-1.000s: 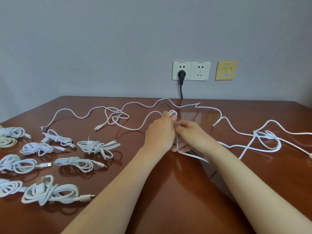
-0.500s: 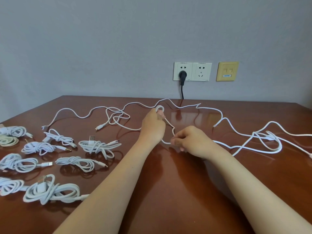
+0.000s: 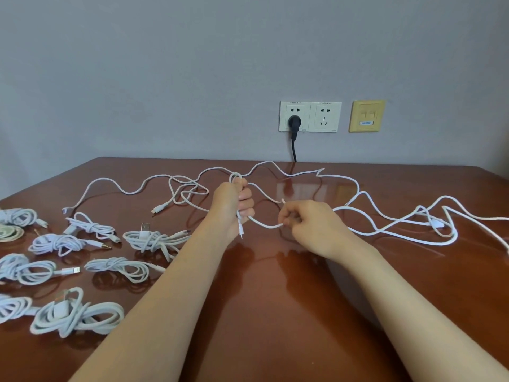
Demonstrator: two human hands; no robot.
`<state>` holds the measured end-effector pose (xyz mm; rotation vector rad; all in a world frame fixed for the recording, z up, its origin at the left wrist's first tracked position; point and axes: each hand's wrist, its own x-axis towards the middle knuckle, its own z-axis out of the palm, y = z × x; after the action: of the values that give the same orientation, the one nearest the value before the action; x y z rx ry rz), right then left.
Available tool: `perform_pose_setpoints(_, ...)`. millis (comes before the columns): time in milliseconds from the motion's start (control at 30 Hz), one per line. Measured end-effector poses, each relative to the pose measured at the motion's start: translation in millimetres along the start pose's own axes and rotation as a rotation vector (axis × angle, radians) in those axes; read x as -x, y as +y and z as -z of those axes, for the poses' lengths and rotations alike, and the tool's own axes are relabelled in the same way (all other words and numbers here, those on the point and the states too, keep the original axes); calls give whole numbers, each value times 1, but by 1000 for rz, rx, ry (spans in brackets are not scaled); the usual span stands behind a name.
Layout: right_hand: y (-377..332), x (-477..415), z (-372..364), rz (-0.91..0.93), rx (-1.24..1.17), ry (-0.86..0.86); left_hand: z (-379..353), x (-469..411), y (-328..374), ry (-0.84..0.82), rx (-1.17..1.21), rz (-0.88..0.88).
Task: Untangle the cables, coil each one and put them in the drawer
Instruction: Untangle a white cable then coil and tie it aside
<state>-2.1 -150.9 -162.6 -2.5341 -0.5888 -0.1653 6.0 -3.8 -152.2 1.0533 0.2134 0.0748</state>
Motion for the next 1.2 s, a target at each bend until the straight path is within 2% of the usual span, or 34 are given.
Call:
perform_pose_setpoints(200,-10,4,2,201,-30,14,-4,1,-2,56,-70,8)
perform_pose_setpoints(333,-11,4,0,273,-140,38,-11,3,-9,69,-173,2)
perform_pose_setpoints(467,-10,2,2,242,-276,100,-21,9,-11,52,-238,67)
perform_pose_setpoints(600,-11,3,2,218,-341,152,-20,8,-18,27,-386,29)
perform_pose_setpoints(867,-9,2,0,191,-228,247,-23,11,-24,-66,-484,44)
perform_pose_setpoints(1033,-4,-1,0,149,-151,264,-30,18,-29,-179,-555,22)
perform_pose_setpoints(1200,3,-2,5,67,-140,278,-24,13,-32,-337,-747,-49)
